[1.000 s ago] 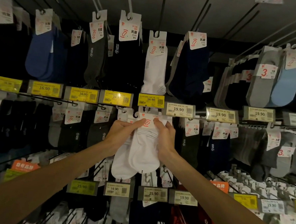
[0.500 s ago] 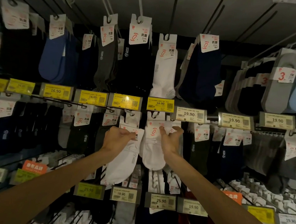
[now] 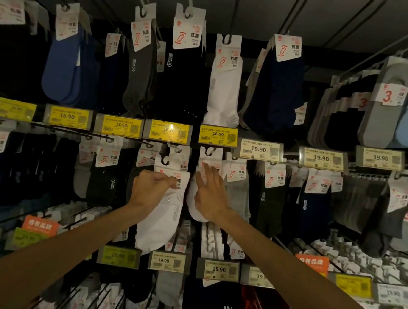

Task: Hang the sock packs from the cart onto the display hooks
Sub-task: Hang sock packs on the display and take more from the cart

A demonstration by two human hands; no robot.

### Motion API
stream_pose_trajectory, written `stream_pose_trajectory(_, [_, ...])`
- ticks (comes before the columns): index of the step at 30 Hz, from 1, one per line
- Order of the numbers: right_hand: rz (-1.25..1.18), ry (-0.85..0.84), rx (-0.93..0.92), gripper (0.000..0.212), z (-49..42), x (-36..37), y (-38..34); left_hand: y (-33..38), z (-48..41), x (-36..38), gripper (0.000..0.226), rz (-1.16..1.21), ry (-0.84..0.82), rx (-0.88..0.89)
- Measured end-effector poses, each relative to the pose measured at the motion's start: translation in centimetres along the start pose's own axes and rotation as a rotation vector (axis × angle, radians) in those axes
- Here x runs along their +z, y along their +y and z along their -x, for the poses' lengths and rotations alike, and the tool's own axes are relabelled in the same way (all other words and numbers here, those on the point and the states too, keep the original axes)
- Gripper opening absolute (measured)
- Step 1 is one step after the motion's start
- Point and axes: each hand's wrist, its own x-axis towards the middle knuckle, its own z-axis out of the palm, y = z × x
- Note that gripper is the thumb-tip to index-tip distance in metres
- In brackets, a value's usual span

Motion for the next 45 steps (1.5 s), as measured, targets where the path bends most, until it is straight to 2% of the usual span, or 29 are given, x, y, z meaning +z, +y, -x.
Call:
stream_pose_trajectory(3, [0.071,-0.236,0.068,0.076,-2.0,0.4,1.0,0.0,-0.1,-0.3,0.013,-0.004,-0.028,-0.008])
stream_pose_trajectory(9, [0.183,-0.399,0.064,0.088,-4.7,0.6,2.6,-0.1,-0.3,-0.7,0.015,0.004,-0.09,-0.007])
stream_pose_trajectory(12, [0.089,-0.48,0.058,0.082,-5.1,-0.2,3.1,0.3,0.4,-0.8,0.015,0.053,-0.146,0.01])
stream_pose_trajectory(14, [-0.118,-0.396,0.039,0.063,-4.6,-1.4,3.0,0.5,0.8,-0.9,0.019,0.063,-0.187,0.055])
stream_pose_trajectory(16, [-0.427,-0.079,0.08,0.027,-2.8,-2.6,1.9,0.8,1.2,-1.1,0.016,0.053,-0.211,0.116])
stream_pose_trajectory(17, [-0.6,0.102,0.147,0.022,-1.2,-3.3,1.1,0.9,1.4,-1.2,0.011,0.06,-0.23,0.147])
stream_pose_trajectory(18, [-0.828,0.208,0.236,0.025,0.4,-4.2,0.1,1.1,1.6,-1.2,0.006,0.066,-0.259,0.178])
stream_pose_trajectory(19, [-1.069,0.207,0.302,0.028,2.0,-5.1,-0.9,1.3,2.0,-1.2,0.004,0.067,-0.298,0.21])
stream_pose_trajectory(20, [-1.269,0.117,0.311,0.032,3.4,-5.9,-1.7,1.6,2.4,-1.1,0.008,0.06,-0.346,0.237])
stream_pose_trajectory(22, [-1.462,-0.07,0.258,0.037,5.7,-6.7,-2.5,2.3,3.4,-0.5,0.013,0.03,-0.454,0.31])
stream_pose_trajectory(24, [-1.549,-0.062,0.285,0.04,7.1,-7.2,-2.5,3.1,4.2,0.2,0.015,0.056,-0.537,0.368])
stream_pose_trajectory(26, [-1.644,0.012,0.361,0.04,7.5,-7.6,-2.2,3.9,4.9,0.8,0.026,0.18,-0.559,0.335])
stream_pose_trajectory(30, [-1.682,0.207,0.401,0.034,7.7,-8.8,-1.7,4.4,5.0,1.8,0.055,0.356,-0.382,0.249])
stream_pose_trajectory(33, [-1.626,0.284,0.406,0.027,7.0,-9.7,-1.8,4.6,4.4,2.4,0.039,0.357,-0.246,0.102])
stream_pose_trajectory(36, [-1.579,0.32,0.396,0.027,6.3,-10.2,-2.0,5.4,3.6,2.6,0.032,0.346,-0.25,0.001])
stream_pose_trajectory(42, [-1.579,0.419,0.412,0.023,5.3,-10.8,-2.7,6.7,3.1,2.6,0.03,0.372,-0.217,-0.054])
stream_pose_trajectory(45, [-1.568,0.407,0.431,0.025,5.1,-10.8,-2.8,6.9,3.2,2.5,0.03,0.386,-0.176,-0.049])
